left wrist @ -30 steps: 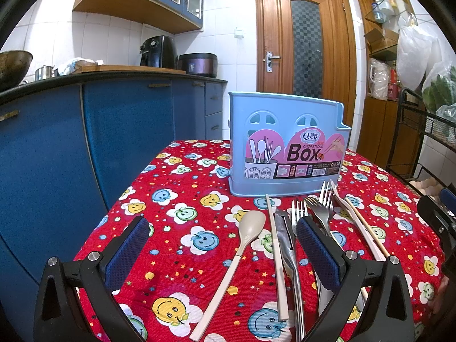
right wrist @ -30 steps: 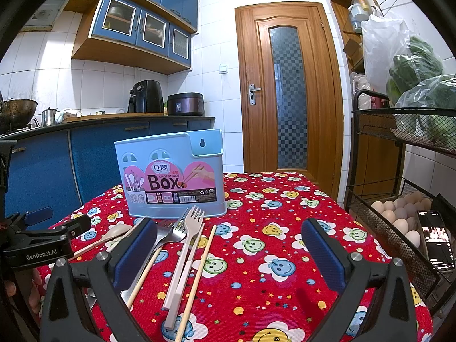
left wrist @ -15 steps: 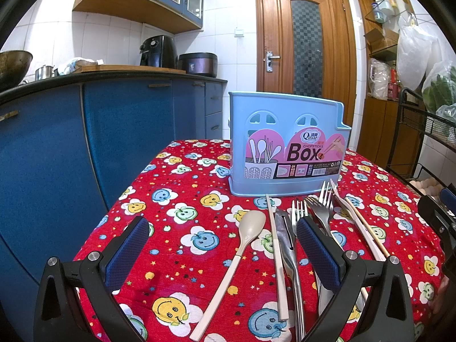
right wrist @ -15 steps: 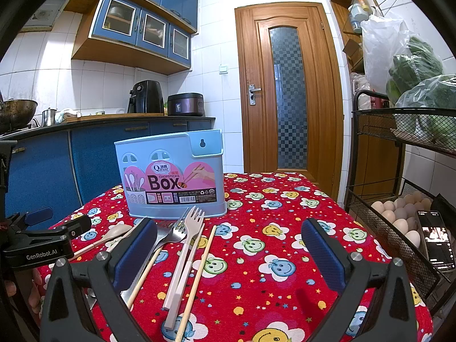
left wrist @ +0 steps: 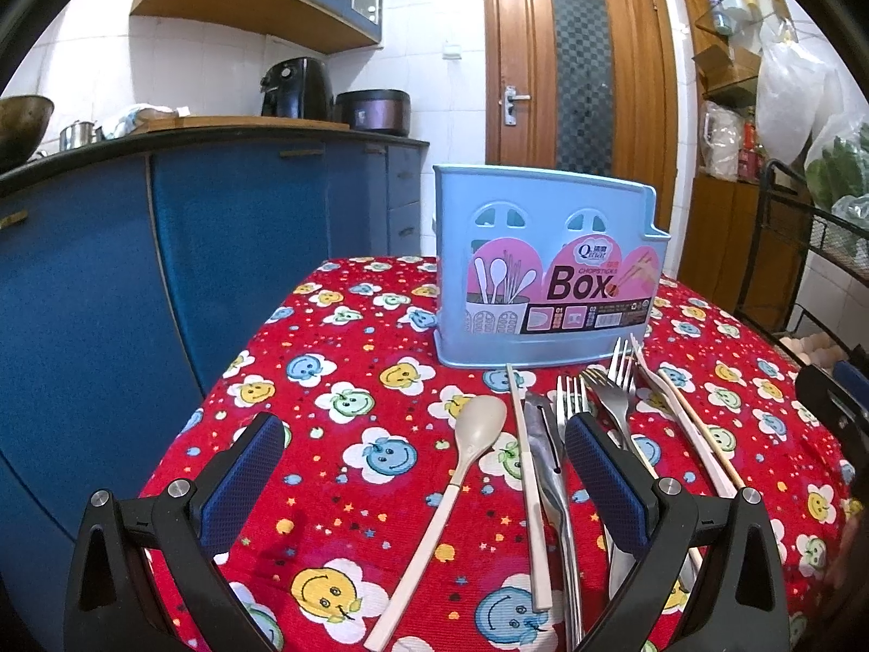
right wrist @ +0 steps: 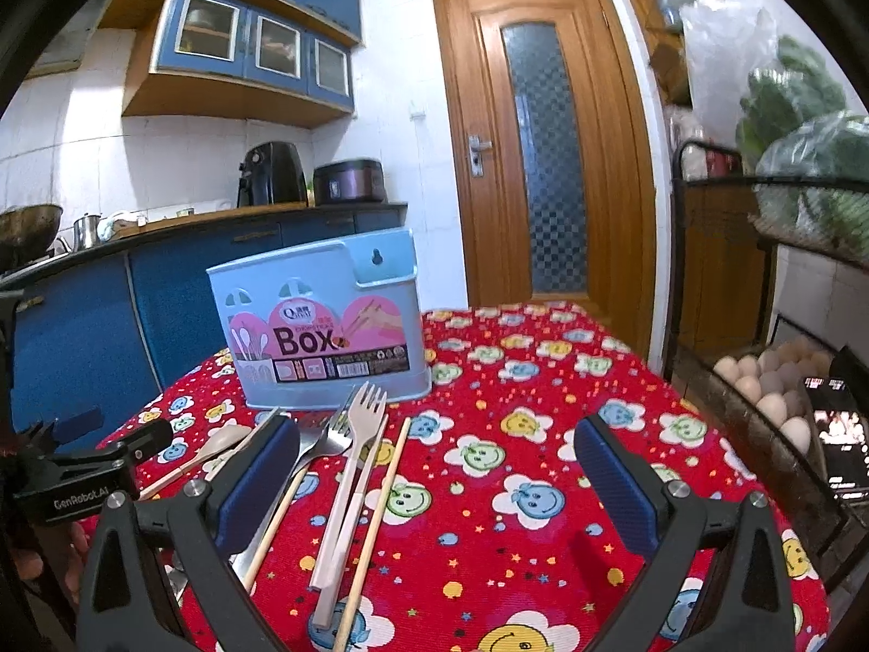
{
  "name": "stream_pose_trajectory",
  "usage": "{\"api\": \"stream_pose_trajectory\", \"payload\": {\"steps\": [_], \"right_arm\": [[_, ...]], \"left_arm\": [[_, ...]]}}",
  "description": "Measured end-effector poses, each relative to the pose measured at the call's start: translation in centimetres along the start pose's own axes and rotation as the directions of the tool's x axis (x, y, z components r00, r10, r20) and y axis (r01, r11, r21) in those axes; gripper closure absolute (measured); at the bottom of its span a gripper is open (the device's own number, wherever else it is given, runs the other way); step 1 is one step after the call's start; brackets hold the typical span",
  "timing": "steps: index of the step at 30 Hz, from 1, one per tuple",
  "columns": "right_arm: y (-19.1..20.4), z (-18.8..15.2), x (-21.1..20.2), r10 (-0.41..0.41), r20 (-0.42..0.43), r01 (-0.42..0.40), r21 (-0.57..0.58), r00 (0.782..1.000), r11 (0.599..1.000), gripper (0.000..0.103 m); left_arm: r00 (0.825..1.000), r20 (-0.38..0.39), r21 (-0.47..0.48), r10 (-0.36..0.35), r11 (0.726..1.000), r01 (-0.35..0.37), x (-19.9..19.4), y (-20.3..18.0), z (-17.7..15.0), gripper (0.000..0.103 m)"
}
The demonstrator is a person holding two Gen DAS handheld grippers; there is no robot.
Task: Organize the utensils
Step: 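Lower both tools toward the utensils lying before the blue box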
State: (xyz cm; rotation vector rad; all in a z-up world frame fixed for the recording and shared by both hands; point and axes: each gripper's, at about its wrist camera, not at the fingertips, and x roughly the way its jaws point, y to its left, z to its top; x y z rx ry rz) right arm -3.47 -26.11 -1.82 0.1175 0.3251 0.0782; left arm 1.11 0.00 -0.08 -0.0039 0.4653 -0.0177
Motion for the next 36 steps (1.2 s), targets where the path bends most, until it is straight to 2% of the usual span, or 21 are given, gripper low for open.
{"api": "stream_pose_trajectory", "payload": {"steps": [4, 11, 15, 19, 22, 24, 27, 28, 30, 31, 36], "right_arm": [[-1.0, 0.1, 0.8, 0.024, -0.071, -0.023, 0.02, 0.997, 1.0, 0.0], [-1.4, 1.1, 2.2, 0.032, -0.198, -0.039, -0.03, 0.98, 0.999, 0.0], [-1.3, 1.9, 3.5, 0.044, -0.304, -0.063, -0.054, 0.952, 0.997, 0.0], [-1.8, 2.4, 4.6, 0.068, -0.384, -0.093, -0.045, 0.921, 0.995, 0.0], [-2.0, 2.6, 5.5, 0.071, -0.434, -0.101, -0.046, 0.898, 0.994, 0.008], [-2.1, 2.7, 6.4, 0.073, -0.489, -0.105, -0.038, 0.869, 0.994, 0.022], [-2.1, 2.4, 7.8, 0.091, -0.574, -0.123, -0.017, 0.814, 0.992, 0.034], [-2.0, 2.3, 8.2, 0.094, -0.596, -0.129, -0.015, 0.797, 0.992, 0.034], [-1.8, 2.2, 8.9, 0.097, -0.631, -0.138, -0.016, 0.77, 0.99, 0.035], [-1.8, 2.2, 9.1, 0.103, -0.643, -0.144, -0.012, 0.759, 0.989, 0.035], [-1.6, 2.3, 10.2, 0.133, -0.701, -0.167, 0.02, 0.701, 0.986, 0.042]], "left_arm": [[0.999, -0.046, 0.052, 0.001, 0.999, 0.002, 0.5, 0.3, 1.0, 0.001], [0.988, -0.157, 0.103, -0.005, 0.994, 0.021, 2.4, 1.0, 2.5, 0.001], [0.964, -0.266, 0.191, 0.024, 0.981, 0.029, 4.3, 0.3, 2.6, 0.001], [0.943, -0.333, 0.249, 0.02, 0.966, 0.068, 5.1, -0.4, 2.6, 0.001], [0.926, -0.376, 0.279, 0.025, 0.956, 0.088, 5.6, -0.8, 2.7, 0.001], [0.921, -0.386, 0.299, 0.043, 0.951, 0.081, 5.9, -0.9, 2.7, 0.005], [0.906, -0.42, 0.323, 0.053, 0.942, 0.095, 6.4, -1.2, 2.6, 0.021], [0.901, -0.432, 0.324, 0.049, 0.94, 0.104, 6.7, -1.1, 2.5, 0.028], [0.885, -0.465, 0.33, 0.036, 0.934, 0.136, 7.1, -1.3, 2.3, 0.036], [0.883, -0.47, 0.331, 0.026, 0.932, 0.149, 7.2, -1.4, 2.3, 0.039], [0.864, -0.503, 0.378, 0.025, 0.906, 0.193, 7.4, -2.2, 2.5, 0.047]]}}
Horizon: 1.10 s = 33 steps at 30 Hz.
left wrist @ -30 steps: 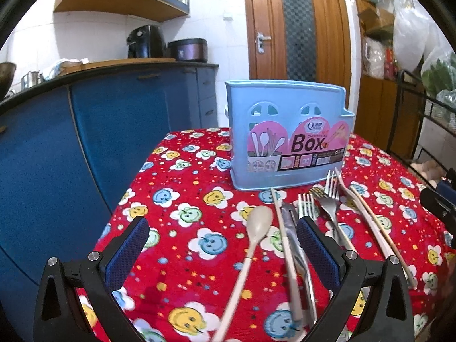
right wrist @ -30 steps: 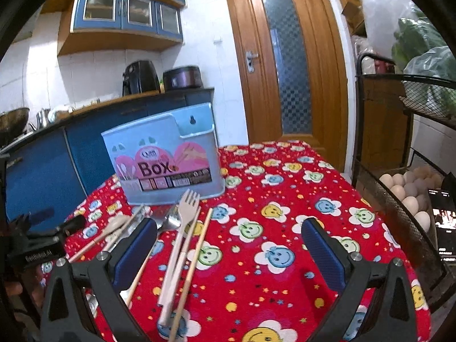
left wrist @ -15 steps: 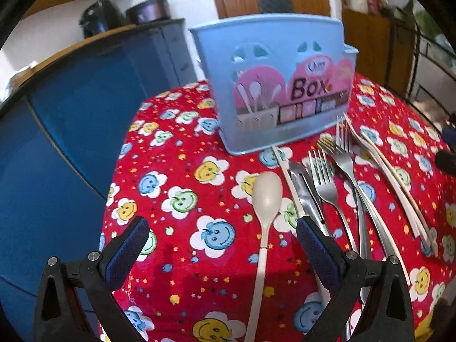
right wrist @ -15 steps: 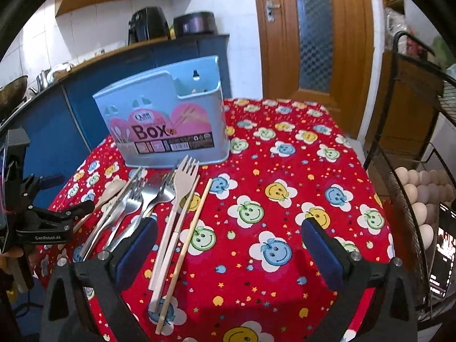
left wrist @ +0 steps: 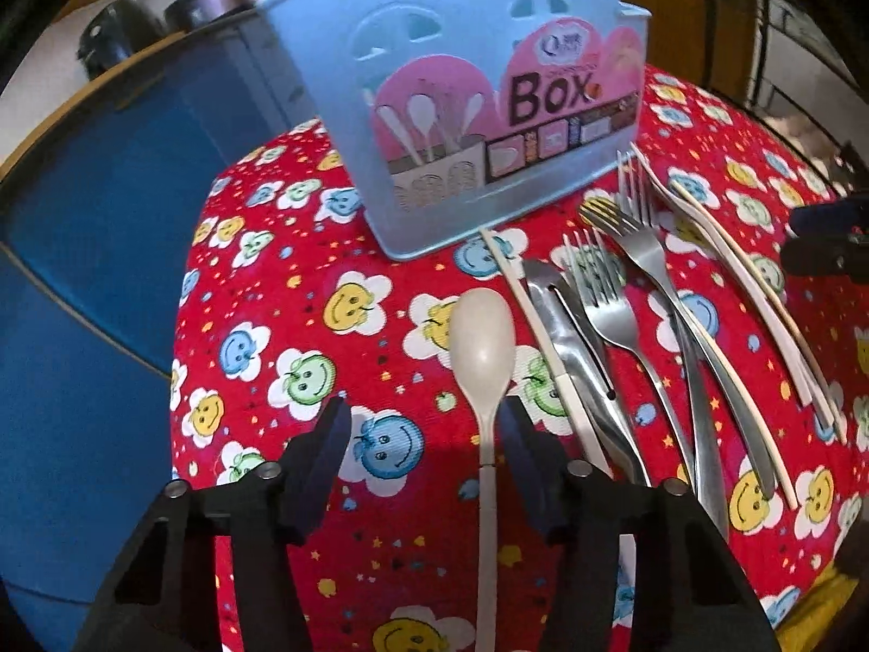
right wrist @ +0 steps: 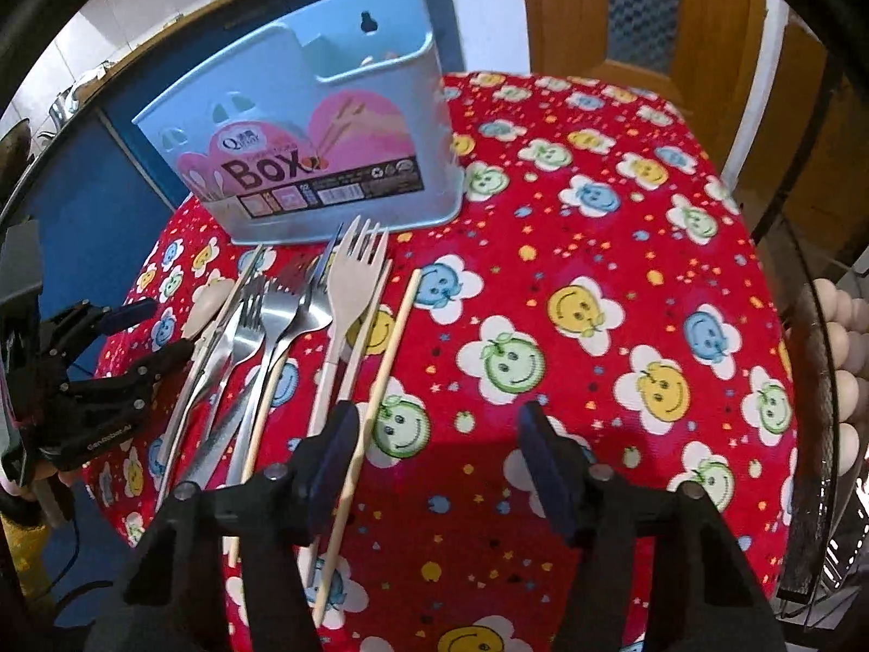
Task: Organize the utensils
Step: 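Lower both tools toward the utensils lying before the blue box, then grasp the cream spoon with the left tool while the right tool grasps a wooden chopstick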
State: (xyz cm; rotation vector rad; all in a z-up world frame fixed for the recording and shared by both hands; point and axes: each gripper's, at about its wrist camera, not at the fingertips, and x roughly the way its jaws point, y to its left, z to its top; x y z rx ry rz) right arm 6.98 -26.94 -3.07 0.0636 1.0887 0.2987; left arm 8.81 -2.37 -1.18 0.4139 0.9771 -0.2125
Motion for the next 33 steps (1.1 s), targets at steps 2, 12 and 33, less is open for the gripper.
{"api": "stream_pose_trajectory", "payload": {"steps": [2, 12, 33], "right_arm": [[0.1, 0.4, 0.4, 0.008, -0.029, -0.008, -0.002, 1.0, 1.0, 0.048], [1.3, 2.2, 2.4, -0.055, -0.166, 0.045, -0.059, 0.985, 0.997, 0.06], [1.5, 4.7, 4.2, -0.021, -0.261, 0.012, -0.034, 0.965, 0.999, 0.074]], "left_arm": [[1.0, -0.014, 0.047, 0.015, 0.999, -0.015, 0.1, -0.4, 0.3, 0.047], [0.997, -0.055, 0.161, 0.047, 0.986, -0.038, 0.1, -1.5, 1.0, 0.046], [0.98, -0.104, 0.0, -0.171, 0.985, 0.172, 0.8, -0.1, 2.2, 0.091]]}}
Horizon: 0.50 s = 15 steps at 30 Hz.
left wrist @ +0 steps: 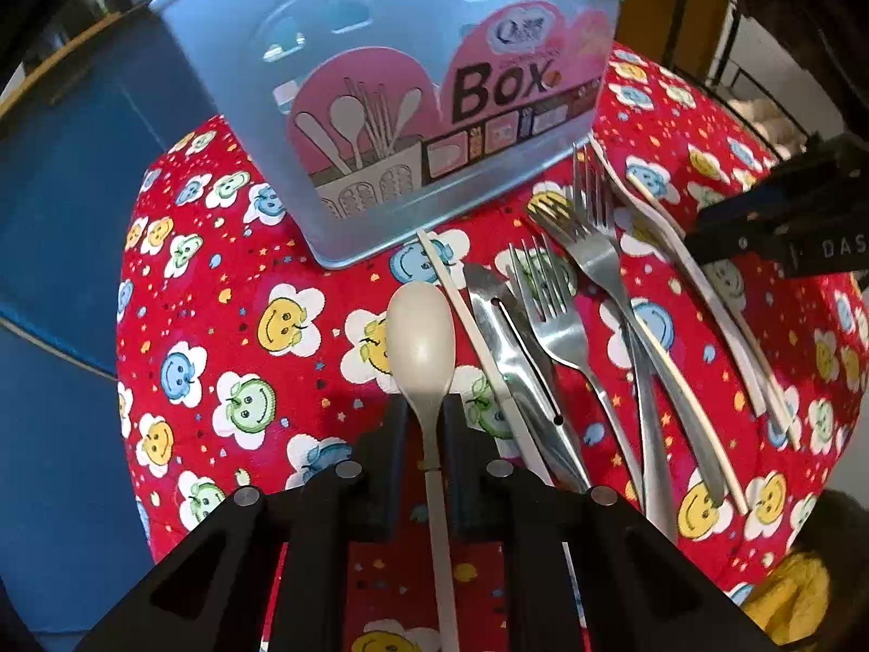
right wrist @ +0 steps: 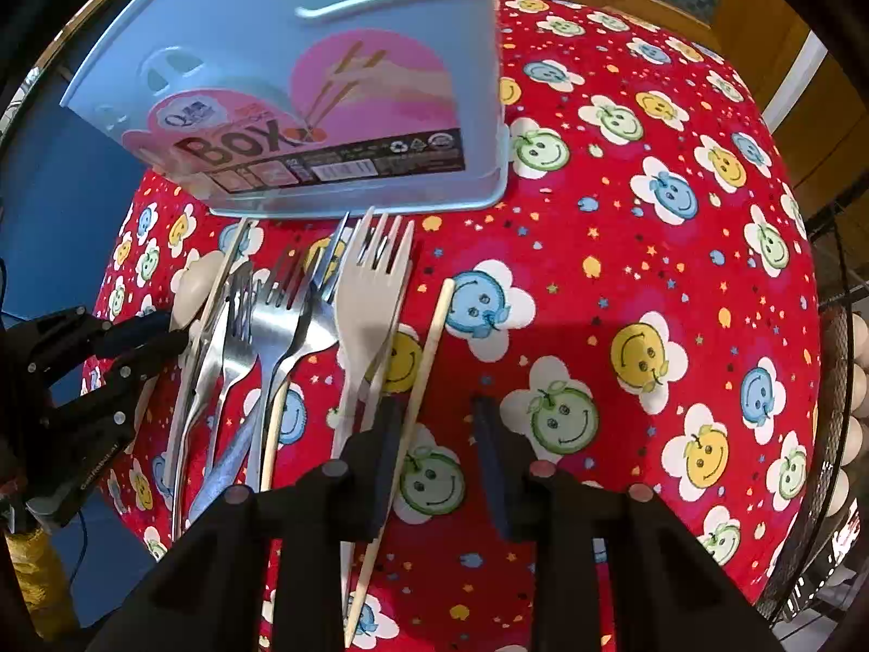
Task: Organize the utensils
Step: 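Grasp the cream spoon with the left tool while the right tool grasps a wooden chopstick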
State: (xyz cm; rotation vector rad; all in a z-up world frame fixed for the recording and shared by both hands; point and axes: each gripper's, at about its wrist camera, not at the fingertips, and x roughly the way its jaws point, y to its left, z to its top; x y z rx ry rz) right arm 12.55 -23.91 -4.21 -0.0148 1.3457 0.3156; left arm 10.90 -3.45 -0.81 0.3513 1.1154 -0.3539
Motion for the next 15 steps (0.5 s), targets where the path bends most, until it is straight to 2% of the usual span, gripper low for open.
{"api": "stream_pose_trajectory", "payload": {"steps": [5, 10, 12, 15], "right_arm": [[-1.0, 0.3, 0.1, 0.009, -0.012, -0.009, -0.019, 1.0, 1.0, 0.075], [0.1, 0.6, 0.4, -0.012, -0.024, 0.011, -0.052, 1.0, 0.999, 0.076], [0.6, 1.0, 0.4, -0.026, -0.014, 0.025, -0.065, 1.0, 0.998, 0.091], [0.7, 1.3, 0.6, -0.006, -0.002, 0.006, -0.049, 1.0, 0.999, 0.094]], "left_arm": [[0.997, 0.055, -0.094, -0.053, 0.994, 0.058, -0.5, 1.3, -0.3, 0.091], [0.984, 0.167, -0.183, -0.062, 0.979, 0.093, -2.2, 1.6, -1.6, 0.092], [0.977, 0.209, -0.2, -0.033, 0.977, 0.076, -3.0, 1.4, -2.3, 0.092], [0.967, 0.253, -0.231, -0.025, 0.969, 0.086, -4.0, 1.4, -3.1, 0.092]]}}
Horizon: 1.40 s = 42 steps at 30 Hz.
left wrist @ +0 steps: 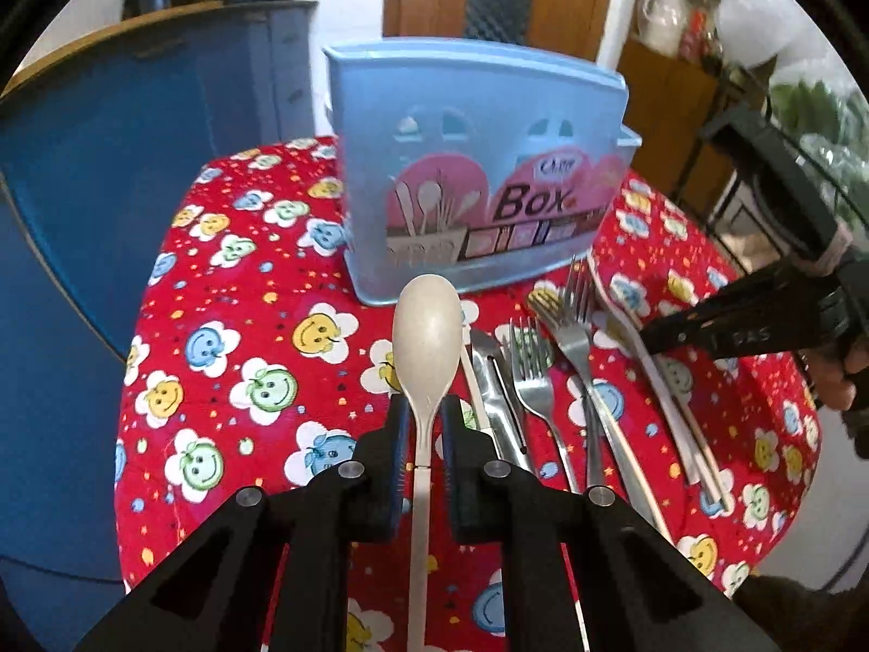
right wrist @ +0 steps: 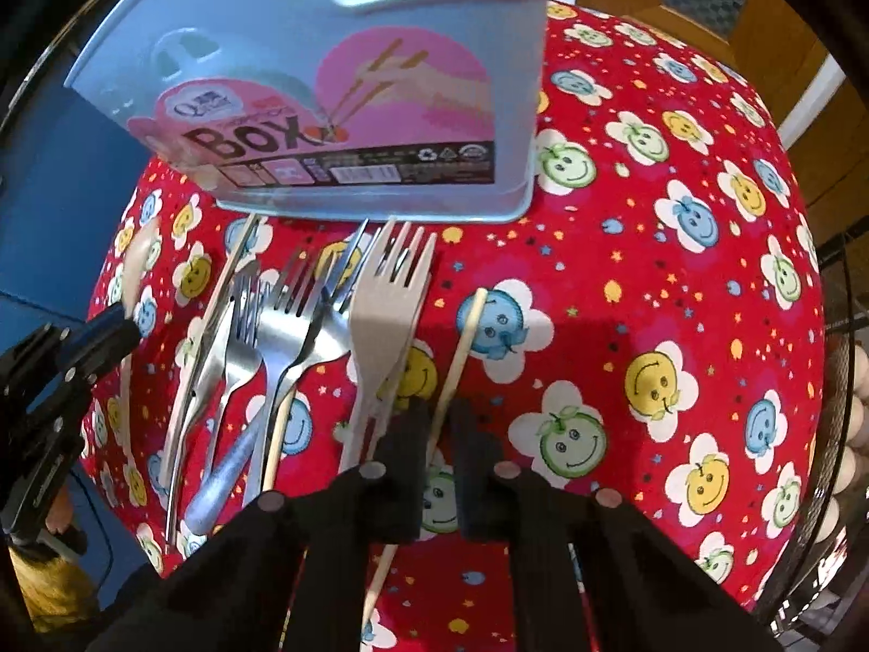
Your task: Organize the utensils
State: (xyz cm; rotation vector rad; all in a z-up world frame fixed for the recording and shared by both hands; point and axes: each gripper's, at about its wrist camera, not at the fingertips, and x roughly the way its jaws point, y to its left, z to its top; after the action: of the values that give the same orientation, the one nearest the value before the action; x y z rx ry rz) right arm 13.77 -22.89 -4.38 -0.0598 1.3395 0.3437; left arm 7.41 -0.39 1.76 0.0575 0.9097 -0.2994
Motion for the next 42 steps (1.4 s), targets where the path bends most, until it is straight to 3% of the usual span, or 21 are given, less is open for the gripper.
{"api": "stream_pose_trajectory", "payload": {"steps": [4, 11, 16, 18, 19, 24, 29, 38, 42], "right_arm": [[-0.7, -0.2, -0.5, 0.065, 0.032, -0.067, 0.049, 0.997, 0.997, 0.097], [-1.2, -3.0, -3.6, 0.109, 0.196, -0.124, 0.069, 0.974, 0.99, 0.097], [-1.5, -5.5, -6.1, 0.145, 0.339, -0.177, 0.066, 0.93, 0.982, 0.097], [-1.5, -6.4, -6.9, 0.138, 0.394, -0.175, 0.06, 0.909, 0.983, 0.097], [-1.3, -6.8, -7.3, 0.128, 0.422, -0.166, 0.054, 0.898, 0.985, 0.097], [-0.5, -7.8, -9.0, 0.119, 0.514, -0.162, 0.039, 0.85, 0.986, 0.097], [-0.1, -8.1, -10.0, 0.119, 0.546, -0.152, 0.015, 0.829, 0.988, 0.097], [-0.1, -8.4, -10.3, 0.139, 0.542, -0.17, 0.008, 0.829, 0.985, 0.097], [-0.2, -8.6, -10.4, 0.144, 0.547, -0.177, 0.007, 0.825, 0.984, 0.097]], "left_arm": [[0.998, 0.055, -0.033, -0.012, 0.999, 0.013, -1.5, 0.1, -0.3, 0.092], [0.987, 0.162, -0.034, -0.01, 0.999, 0.016, -4.0, -0.5, -0.8, 0.093], [0.969, 0.247, -0.055, -0.024, 0.998, 0.039, -6.0, -0.8, -1.4, 0.094], [0.961, 0.275, -0.057, -0.023, 0.998, 0.041, -6.8, -0.9, -1.6, 0.095], [0.959, 0.284, -0.057, -0.025, 0.997, 0.043, -7.2, -1.0, -1.8, 0.103], [0.949, 0.315, -0.053, -0.02, 0.998, 0.038, -8.5, -1.2, -1.7, 0.103], [0.958, 0.284, -0.035, -0.036, 0.998, 0.048, -8.1, -1.3, -1.7, 0.103], [0.991, 0.134, -0.016, -0.013, 1.0, 0.015, -4.8, -0.8, -0.5, 0.101], [0.998, 0.056, -0.026, -0.006, 1.0, 0.007, -2.8, 0.2, 0.3, 0.09]]}}
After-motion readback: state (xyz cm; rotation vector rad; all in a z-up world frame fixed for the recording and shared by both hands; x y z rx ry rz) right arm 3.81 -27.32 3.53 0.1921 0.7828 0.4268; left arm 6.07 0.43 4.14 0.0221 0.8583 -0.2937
